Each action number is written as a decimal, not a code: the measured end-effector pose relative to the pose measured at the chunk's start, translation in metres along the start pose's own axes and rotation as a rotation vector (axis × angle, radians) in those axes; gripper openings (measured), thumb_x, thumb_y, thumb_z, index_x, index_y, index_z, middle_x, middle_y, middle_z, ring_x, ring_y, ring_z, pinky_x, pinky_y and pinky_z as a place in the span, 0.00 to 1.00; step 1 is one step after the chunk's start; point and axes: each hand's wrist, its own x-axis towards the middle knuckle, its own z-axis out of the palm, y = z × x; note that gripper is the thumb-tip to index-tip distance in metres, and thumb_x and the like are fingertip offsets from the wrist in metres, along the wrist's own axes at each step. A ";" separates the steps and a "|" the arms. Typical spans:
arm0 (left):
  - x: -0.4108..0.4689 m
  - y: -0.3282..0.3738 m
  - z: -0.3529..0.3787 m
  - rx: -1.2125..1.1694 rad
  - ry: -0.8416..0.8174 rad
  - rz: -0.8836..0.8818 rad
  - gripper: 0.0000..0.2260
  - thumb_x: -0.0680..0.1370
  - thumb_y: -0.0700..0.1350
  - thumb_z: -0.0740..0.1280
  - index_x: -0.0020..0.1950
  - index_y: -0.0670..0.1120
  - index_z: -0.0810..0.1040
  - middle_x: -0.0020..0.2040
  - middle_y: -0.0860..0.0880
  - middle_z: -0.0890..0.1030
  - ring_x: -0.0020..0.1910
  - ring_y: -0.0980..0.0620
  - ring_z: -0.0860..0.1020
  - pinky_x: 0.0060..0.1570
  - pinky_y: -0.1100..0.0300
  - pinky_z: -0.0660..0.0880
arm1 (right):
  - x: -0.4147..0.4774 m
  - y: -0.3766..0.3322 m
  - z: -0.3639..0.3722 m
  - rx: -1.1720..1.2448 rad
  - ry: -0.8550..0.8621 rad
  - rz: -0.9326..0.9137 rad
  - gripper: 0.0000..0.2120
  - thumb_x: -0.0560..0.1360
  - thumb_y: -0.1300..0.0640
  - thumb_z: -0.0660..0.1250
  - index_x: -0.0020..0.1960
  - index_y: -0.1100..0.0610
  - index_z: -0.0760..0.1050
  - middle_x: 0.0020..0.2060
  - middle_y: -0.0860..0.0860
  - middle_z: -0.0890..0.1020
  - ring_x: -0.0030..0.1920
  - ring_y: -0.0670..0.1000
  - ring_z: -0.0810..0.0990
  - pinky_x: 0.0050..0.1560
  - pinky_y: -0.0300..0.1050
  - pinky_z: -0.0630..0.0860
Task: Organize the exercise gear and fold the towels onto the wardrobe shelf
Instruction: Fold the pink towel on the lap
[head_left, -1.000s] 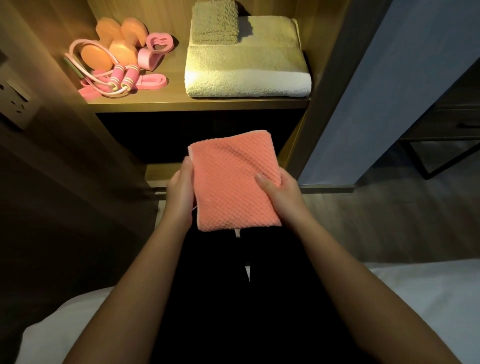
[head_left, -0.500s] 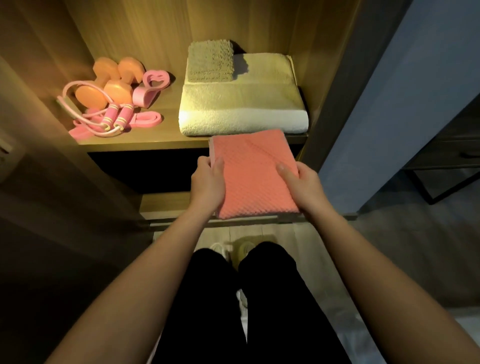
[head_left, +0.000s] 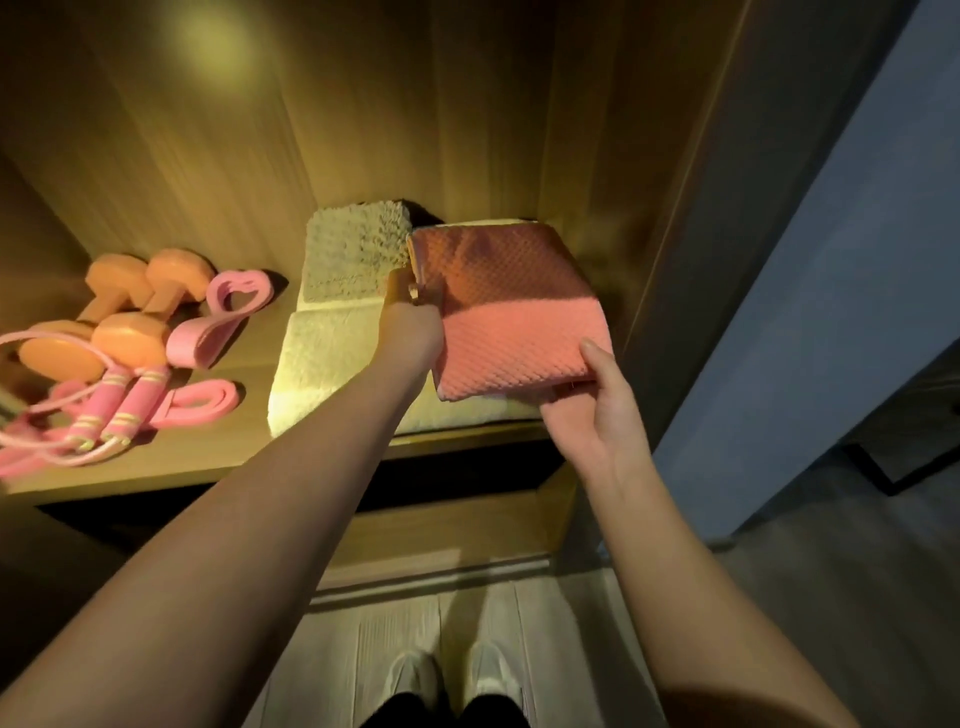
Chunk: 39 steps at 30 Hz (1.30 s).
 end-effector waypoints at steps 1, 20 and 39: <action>0.010 -0.001 0.007 -0.021 -0.012 -0.020 0.02 0.83 0.45 0.59 0.51 0.49 0.69 0.44 0.48 0.79 0.38 0.52 0.78 0.27 0.63 0.71 | 0.010 -0.001 0.001 0.017 0.025 -0.007 0.12 0.77 0.61 0.63 0.61 0.56 0.75 0.55 0.57 0.82 0.58 0.56 0.78 0.63 0.54 0.74; 0.002 0.002 0.025 0.918 -0.205 0.102 0.15 0.79 0.42 0.60 0.66 0.40 0.70 0.61 0.40 0.74 0.56 0.43 0.73 0.54 0.52 0.73 | -0.009 -0.009 -0.018 -0.475 0.310 -0.083 0.12 0.80 0.65 0.59 0.61 0.61 0.75 0.49 0.51 0.79 0.54 0.49 0.78 0.68 0.55 0.71; 0.015 -0.047 0.038 1.363 -0.472 0.371 0.29 0.83 0.57 0.42 0.79 0.49 0.34 0.78 0.48 0.32 0.76 0.49 0.32 0.76 0.45 0.39 | 0.093 -0.010 -0.002 -2.534 -0.023 -0.299 0.29 0.84 0.49 0.44 0.78 0.61 0.38 0.79 0.57 0.41 0.78 0.55 0.42 0.77 0.49 0.43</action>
